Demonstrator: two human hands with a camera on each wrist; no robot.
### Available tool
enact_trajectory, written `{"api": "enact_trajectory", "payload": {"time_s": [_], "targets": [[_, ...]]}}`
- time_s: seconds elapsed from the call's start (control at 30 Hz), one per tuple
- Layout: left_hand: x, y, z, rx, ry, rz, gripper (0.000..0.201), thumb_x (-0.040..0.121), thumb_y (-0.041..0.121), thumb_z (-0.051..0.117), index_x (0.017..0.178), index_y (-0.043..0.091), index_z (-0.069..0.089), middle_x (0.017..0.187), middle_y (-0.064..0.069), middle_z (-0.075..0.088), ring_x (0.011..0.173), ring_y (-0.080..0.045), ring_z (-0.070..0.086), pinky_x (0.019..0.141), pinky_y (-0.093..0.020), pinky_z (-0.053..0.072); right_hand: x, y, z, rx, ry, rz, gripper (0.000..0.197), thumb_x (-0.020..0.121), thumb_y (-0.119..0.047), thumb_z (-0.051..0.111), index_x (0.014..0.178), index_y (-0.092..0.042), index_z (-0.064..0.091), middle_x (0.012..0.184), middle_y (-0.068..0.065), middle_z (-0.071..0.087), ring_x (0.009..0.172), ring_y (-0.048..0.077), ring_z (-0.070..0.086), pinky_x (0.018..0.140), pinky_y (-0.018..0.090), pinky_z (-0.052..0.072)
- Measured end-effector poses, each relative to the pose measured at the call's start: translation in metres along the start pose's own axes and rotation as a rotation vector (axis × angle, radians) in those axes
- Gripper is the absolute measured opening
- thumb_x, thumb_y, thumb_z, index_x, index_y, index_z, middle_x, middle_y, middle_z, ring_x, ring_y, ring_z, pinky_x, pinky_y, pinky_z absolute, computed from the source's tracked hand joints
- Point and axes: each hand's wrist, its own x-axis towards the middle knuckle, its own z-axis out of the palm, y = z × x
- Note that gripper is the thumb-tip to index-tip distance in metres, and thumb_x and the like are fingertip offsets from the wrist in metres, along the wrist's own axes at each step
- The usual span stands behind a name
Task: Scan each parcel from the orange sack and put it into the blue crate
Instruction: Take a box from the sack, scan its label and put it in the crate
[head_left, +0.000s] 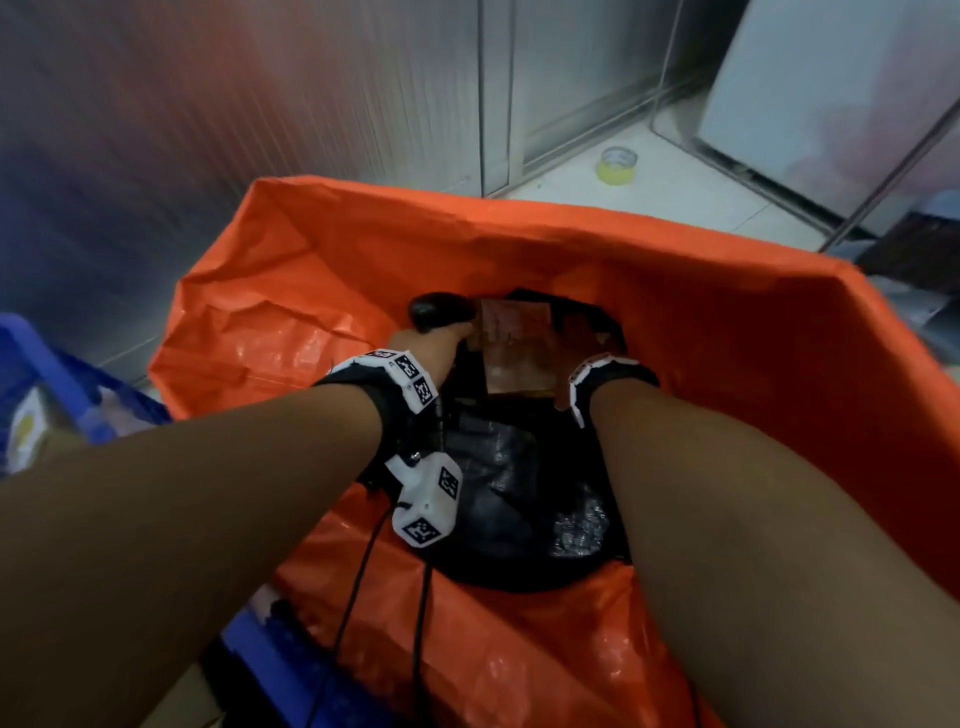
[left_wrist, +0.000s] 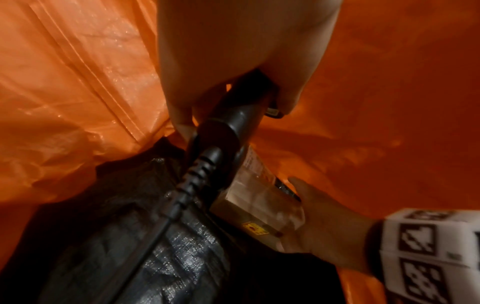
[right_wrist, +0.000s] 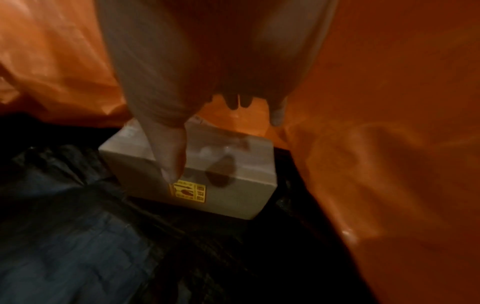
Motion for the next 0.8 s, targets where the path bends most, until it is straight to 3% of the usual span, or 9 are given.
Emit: {"api": "enact_trajectory", "payload": {"time_s": [0.1, 0.2, 0.27, 0.37, 0.47, 0.53, 0.6, 0.73, 0.8], "targets": [[0.01, -0.01, 0.005, 0.008, -0.057, -0.019, 0.053, 0.065, 0.048, 0.085, 0.088, 0.003, 0.074, 0.065, -0.008, 0.071, 0.059, -0.027, 0.067, 0.062, -0.035, 0.057, 0.009, -0.009, 0.008, -0.019, 0.037, -0.062, 0.084, 0.102, -0.042, 0.047, 0.158, -0.021, -0.012, 0.165, 0.006, -0.016, 0.153, 0.032, -0.008, 0.122, 0.055, 0.003], [0.01, -0.022, 0.01, -0.004, -0.104, -0.028, 0.065, 0.056, 0.053, 0.083, 0.094, 0.001, 0.074, 0.059, -0.005, 0.07, 0.056, -0.026, 0.065, 0.065, -0.036, 0.058, 0.017, -0.013, 0.023, -0.076, 0.079, -0.142, 0.085, 0.097, -0.041, 0.053, 0.16, -0.02, 0.0, 0.166, 0.014, -0.001, 0.15, 0.042, 0.01, 0.119, 0.063, 0.011], [0.002, -0.021, 0.009, -0.021, -0.126, -0.03, 0.059, 0.068, 0.047, 0.085, 0.097, -0.002, 0.072, 0.063, -0.007, 0.069, 0.052, -0.024, 0.063, 0.058, -0.032, 0.056, 0.003, -0.012, 0.025, -0.125, 0.092, -0.149, 0.087, 0.092, -0.036, 0.059, 0.159, -0.024, 0.006, 0.165, 0.013, 0.009, 0.145, 0.044, 0.021, 0.116, 0.064, 0.018], [-0.016, -0.007, 0.003, -0.05, -0.148, -0.032, 0.043, 0.083, 0.039, 0.081, 0.096, 0.0, 0.07, 0.067, -0.01, 0.066, 0.05, -0.023, 0.059, 0.047, -0.026, 0.051, -0.028, -0.006, 0.017, -0.045, 0.076, -0.096, 0.106, 0.082, -0.026, 0.073, 0.159, -0.027, 0.001, 0.164, 0.014, 0.01, 0.146, 0.043, 0.018, 0.113, 0.06, 0.024], [-0.039, 0.014, -0.012, -0.086, -0.159, -0.008, 0.038, 0.083, 0.041, 0.08, 0.084, 0.004, 0.069, 0.061, -0.009, 0.064, 0.047, -0.023, 0.059, 0.05, -0.029, 0.051, -0.059, -0.003, -0.002, 0.063, 0.094, -0.036, 0.09, 0.091, -0.027, 0.063, 0.16, -0.026, 0.004, 0.163, 0.018, 0.014, 0.147, 0.043, 0.017, 0.115, 0.06, 0.026], [-0.061, 0.033, -0.027, -0.104, -0.159, 0.026, 0.039, 0.081, 0.041, 0.08, 0.082, 0.005, 0.068, 0.053, -0.007, 0.064, 0.042, -0.022, 0.059, 0.048, -0.029, 0.051, -0.087, -0.011, -0.023, 0.034, 0.157, -0.055, 0.124, 0.058, -0.032, 0.083, 0.158, -0.023, 0.01, 0.161, 0.019, 0.02, 0.147, 0.044, 0.021, 0.115, 0.059, 0.029], [-0.085, 0.05, -0.048, -0.114, -0.154, 0.081, 0.037, 0.082, 0.039, 0.081, 0.08, 0.005, 0.067, 0.052, -0.007, 0.064, 0.038, -0.02, 0.057, 0.042, -0.025, 0.049, -0.114, -0.022, -0.042, -0.001, 0.277, -0.109, 0.139, 0.027, -0.03, 0.08, 0.153, -0.026, 0.021, 0.153, 0.016, 0.036, 0.141, 0.042, 0.035, 0.111, 0.056, 0.036], [-0.14, 0.077, -0.107, -0.137, -0.122, 0.187, 0.034, 0.083, 0.038, 0.079, 0.078, 0.007, 0.066, 0.058, -0.009, 0.064, 0.04, -0.02, 0.056, 0.047, -0.026, 0.048, -0.182, -0.056, -0.092, 0.095, 0.354, -0.141, 0.077, 0.064, -0.031, 0.08, 0.128, -0.017, 0.04, 0.12, 0.015, 0.059, 0.113, 0.04, 0.06, 0.091, 0.051, 0.052], [-0.165, 0.079, -0.143, -0.145, -0.099, 0.228, 0.036, 0.084, 0.041, 0.078, 0.075, 0.008, 0.065, 0.058, -0.008, 0.064, 0.041, -0.02, 0.056, 0.048, -0.026, 0.047, -0.222, -0.074, -0.111, 0.168, 0.393, -0.154, 0.079, 0.065, -0.037, 0.083, 0.13, -0.018, 0.041, 0.119, 0.012, 0.059, 0.11, 0.037, 0.061, 0.089, 0.049, 0.052]]}}
